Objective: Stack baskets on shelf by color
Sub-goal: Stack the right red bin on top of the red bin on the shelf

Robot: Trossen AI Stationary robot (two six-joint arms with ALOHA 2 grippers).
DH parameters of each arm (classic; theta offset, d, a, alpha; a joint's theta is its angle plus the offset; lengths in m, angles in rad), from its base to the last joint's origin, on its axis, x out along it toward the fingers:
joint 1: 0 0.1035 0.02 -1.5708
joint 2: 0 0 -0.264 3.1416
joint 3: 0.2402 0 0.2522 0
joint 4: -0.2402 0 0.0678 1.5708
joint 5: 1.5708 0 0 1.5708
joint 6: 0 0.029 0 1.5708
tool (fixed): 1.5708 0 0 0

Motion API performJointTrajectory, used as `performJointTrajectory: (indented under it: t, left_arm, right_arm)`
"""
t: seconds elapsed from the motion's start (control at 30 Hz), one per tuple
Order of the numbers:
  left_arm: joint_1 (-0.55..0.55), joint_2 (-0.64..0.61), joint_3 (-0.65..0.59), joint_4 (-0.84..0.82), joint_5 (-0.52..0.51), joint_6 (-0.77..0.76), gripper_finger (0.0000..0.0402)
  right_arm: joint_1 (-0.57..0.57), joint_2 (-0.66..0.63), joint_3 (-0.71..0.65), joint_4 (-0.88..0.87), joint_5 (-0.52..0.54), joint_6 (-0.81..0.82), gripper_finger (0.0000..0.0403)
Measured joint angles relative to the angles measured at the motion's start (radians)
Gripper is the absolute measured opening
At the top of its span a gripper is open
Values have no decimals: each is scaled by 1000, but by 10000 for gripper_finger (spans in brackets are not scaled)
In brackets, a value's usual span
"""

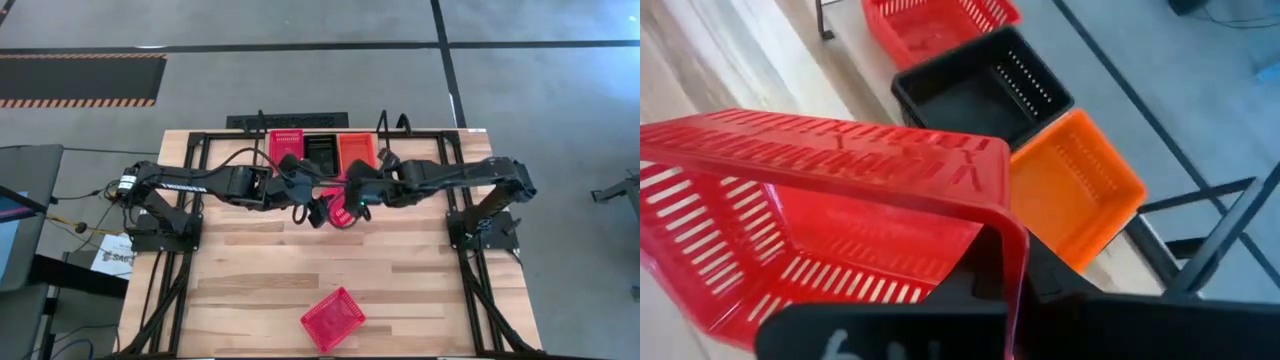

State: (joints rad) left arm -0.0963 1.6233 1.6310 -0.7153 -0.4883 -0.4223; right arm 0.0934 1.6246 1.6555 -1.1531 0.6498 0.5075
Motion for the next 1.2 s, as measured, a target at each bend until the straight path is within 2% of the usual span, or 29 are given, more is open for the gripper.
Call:
performJointTrajectory:
  t: [0.17,0.37,0.63,0.73,0.8,0.9,0.93,1.07,1.2]
  left_arm:
    - [-1,-1,0,-87,-56,-31,286]
    - [10,0,0,-89,-90,-30,286]
    - [10,0,0,-68,-93,86,280]
    - [9,0,0,-67,-78,121,234]
    - [6,0,0,-66,-65,156,171]
    - [-1,0,0,-69,-66,218,46]
    - [-2,0,0,-70,-69,233,25]
    - [-5,0,0,-91,-179,218,4]
    - [0,0,0,-91,-186,203,1]
  right_arm:
    - [-31,16,71,21,0,-69,3]
    - [-33,16,99,77,0,-104,3]
    - [-7,16,98,63,-48,-89,2]
    - [1,16,98,62,-67,-91,2]
    - [8,16,98,57,-81,-93,6]
    - [23,16,98,48,-123,-92,24]
    - [31,13,97,43,-137,-90,28]
    - [69,-4,118,44,-186,-89,32]
    - [137,-31,198,41,-186,-97,29]
